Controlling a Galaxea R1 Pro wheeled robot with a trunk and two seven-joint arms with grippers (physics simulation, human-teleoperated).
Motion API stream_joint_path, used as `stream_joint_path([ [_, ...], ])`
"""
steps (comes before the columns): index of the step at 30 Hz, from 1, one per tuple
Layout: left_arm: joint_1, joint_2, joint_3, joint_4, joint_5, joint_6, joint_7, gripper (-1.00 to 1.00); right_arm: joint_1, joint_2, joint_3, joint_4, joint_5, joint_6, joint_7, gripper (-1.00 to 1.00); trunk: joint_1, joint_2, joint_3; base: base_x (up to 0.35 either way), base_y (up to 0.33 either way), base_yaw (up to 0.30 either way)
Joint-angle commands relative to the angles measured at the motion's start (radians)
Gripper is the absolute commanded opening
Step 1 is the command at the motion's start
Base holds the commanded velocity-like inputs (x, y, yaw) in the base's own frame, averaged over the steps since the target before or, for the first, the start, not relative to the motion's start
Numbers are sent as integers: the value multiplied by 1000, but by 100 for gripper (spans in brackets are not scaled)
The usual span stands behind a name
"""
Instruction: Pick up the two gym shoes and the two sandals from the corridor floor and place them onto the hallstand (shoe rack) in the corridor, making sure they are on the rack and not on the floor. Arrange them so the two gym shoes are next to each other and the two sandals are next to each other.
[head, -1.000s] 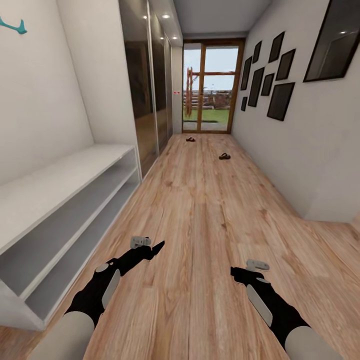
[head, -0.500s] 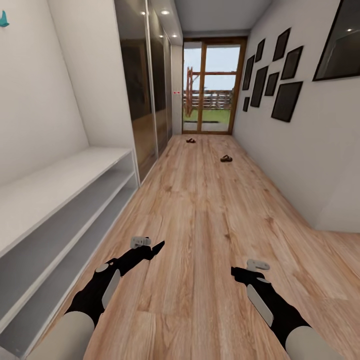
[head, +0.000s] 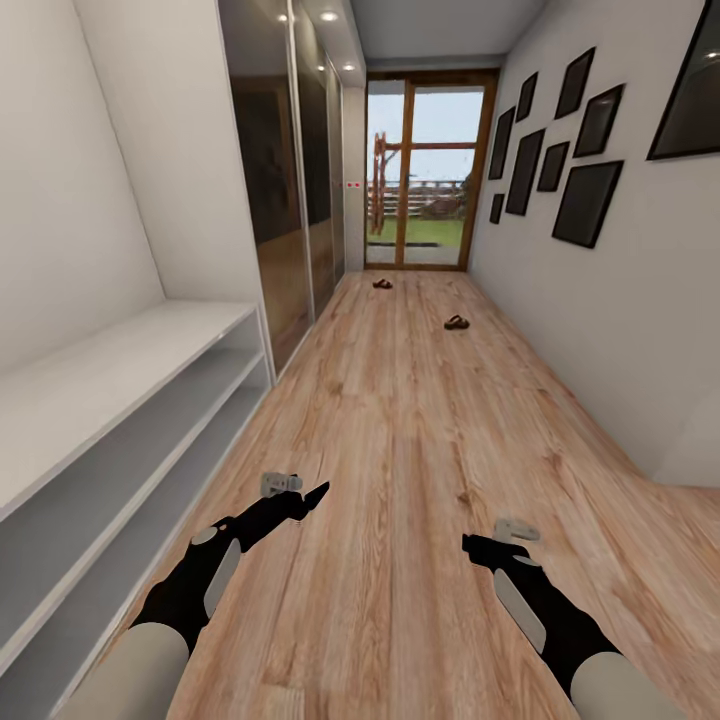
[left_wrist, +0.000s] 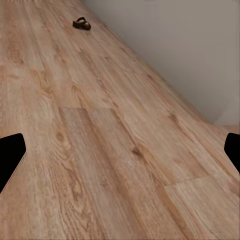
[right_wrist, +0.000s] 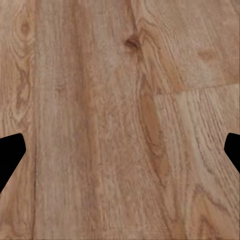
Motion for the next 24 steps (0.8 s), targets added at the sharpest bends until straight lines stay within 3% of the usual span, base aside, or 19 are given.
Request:
stream_joint_path([
  [1, -1, -1, 4, 1, 1, 0, -7, 100, -1, -2, 7, -2, -8, 3, -9, 100, 0, 0, -1, 348, 0, 0],
  [6, -1, -1, 4, 1, 1, 0, -7, 100, -1, -2, 8, -2, -9, 3, -8, 100, 0, 0, -1, 348, 0, -14],
  [13, -1, -1, 4, 1, 1, 0, -6, 100, -1, -2, 8, -2, -9, 3, -6, 100, 0, 0, -1, 348, 0, -187],
  [24, -1, -1, 4, 1, 1, 0, -7, 100, -1, -2, 10, -3, -9, 4, -4, 100, 0, 0, -1, 348, 0, -12],
])
